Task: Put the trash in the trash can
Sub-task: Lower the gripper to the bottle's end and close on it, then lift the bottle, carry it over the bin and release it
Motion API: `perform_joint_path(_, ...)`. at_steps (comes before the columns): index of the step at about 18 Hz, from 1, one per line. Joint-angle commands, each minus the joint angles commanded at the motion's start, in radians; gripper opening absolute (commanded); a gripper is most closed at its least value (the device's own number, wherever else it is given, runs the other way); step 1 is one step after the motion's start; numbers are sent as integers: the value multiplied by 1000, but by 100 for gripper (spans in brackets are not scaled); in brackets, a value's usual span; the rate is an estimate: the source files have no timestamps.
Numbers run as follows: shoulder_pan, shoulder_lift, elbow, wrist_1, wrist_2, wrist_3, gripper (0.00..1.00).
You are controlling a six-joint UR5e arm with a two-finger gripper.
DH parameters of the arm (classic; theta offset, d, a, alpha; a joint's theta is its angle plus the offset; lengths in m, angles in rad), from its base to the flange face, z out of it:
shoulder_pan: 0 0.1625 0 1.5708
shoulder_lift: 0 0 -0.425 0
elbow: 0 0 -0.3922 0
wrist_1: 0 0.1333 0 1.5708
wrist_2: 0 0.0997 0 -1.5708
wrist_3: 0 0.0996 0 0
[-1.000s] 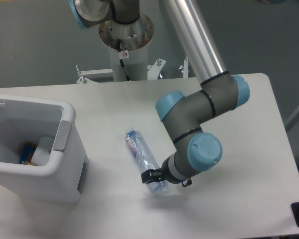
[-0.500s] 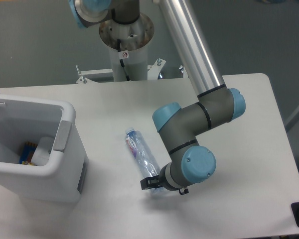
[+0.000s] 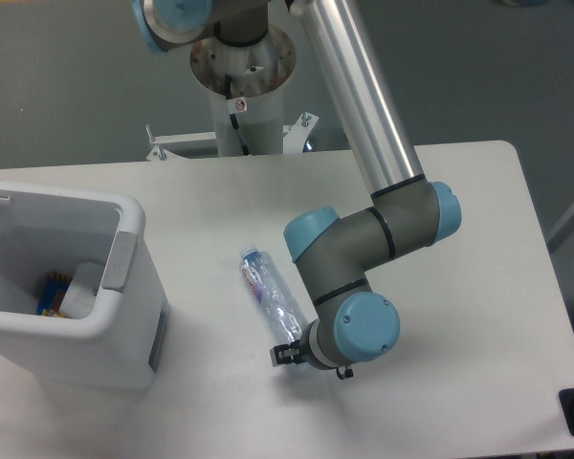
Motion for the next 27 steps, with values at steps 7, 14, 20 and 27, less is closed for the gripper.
perform_joint_path(7, 0, 12, -2, -5, 0, 0, 58)
perform_joint_path(14, 0, 34, -6, -3, -3, 5, 53)
perform_joint_path(20, 2, 46, -3, 2, -6, 15, 53)
perform_joint_path(27, 37, 97, 20, 34, -34, 20, 53)
